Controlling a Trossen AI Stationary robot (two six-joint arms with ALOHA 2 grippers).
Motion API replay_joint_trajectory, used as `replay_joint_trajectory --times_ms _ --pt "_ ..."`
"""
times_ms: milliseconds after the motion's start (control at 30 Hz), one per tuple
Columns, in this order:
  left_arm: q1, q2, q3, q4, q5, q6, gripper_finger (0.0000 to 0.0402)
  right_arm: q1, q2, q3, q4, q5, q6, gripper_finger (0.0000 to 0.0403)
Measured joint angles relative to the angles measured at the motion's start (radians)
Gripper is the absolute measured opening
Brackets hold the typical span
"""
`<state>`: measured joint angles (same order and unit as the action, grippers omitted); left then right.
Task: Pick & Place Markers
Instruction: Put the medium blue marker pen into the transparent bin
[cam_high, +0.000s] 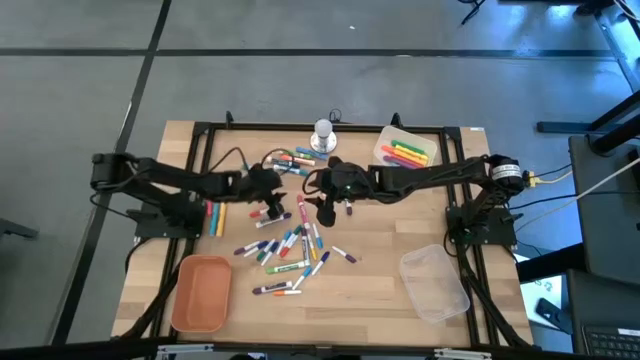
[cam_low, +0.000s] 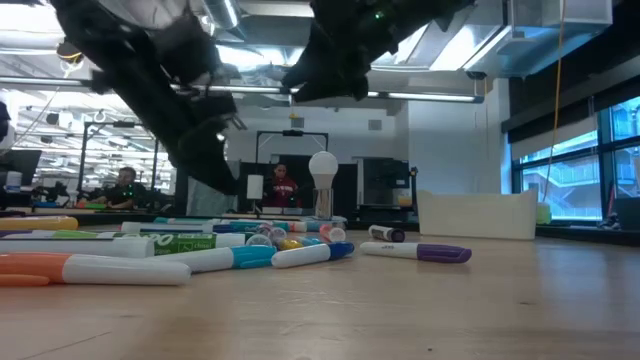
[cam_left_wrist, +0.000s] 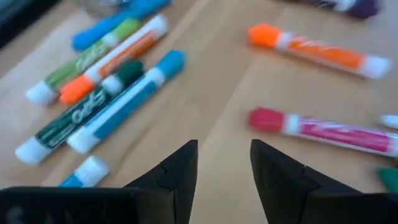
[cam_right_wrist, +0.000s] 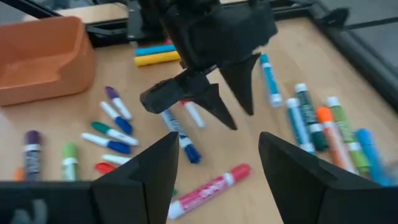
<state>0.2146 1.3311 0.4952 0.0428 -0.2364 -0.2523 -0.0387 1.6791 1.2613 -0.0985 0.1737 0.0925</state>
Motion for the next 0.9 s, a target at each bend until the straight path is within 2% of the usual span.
replay_joint_trajectory --times_ms 167,267,367,533,600,800,900 --pt "0.129 0.010 0.000 -0.112 -0.004 0.048 0.0143 0.000 0.000 0.000 0.006 0.096 -0.082 0.0221" --pt "0.203 -0.005 0.000 -0.174 0.046 0.067 0.0143 -0.001 0.000 0.000 0.021 0.214 -0.067 0.0221" --pt "0.255 -0.010 0.000 -0.175 0.027 0.093 0.0143 -0.004 0.000 0.000 0.015 0.296 -0.052 0.0221" --pt "0.313 -0.010 0.000 -0.166 -0.093 0.135 0.0147 -0.004 0.000 0.000 0.008 0.305 -0.050 0.0221" --pt "0.326 -0.007 0.000 -0.166 -0.112 0.136 0.0153 -0.004 0.000 0.000 0.005 0.305 -0.048 0.0221" --pt "0.330 0.027 0.000 -0.166 -0.056 0.187 0.0179 0.003 0.000 0.000 -0.012 0.306 -0.029 0.0221" --pt "0.331 0.064 0.000 -0.166 -0.027 0.269 0.0191 0.014 0.000 0.000 -0.013 0.305 -0.030 0.0221"
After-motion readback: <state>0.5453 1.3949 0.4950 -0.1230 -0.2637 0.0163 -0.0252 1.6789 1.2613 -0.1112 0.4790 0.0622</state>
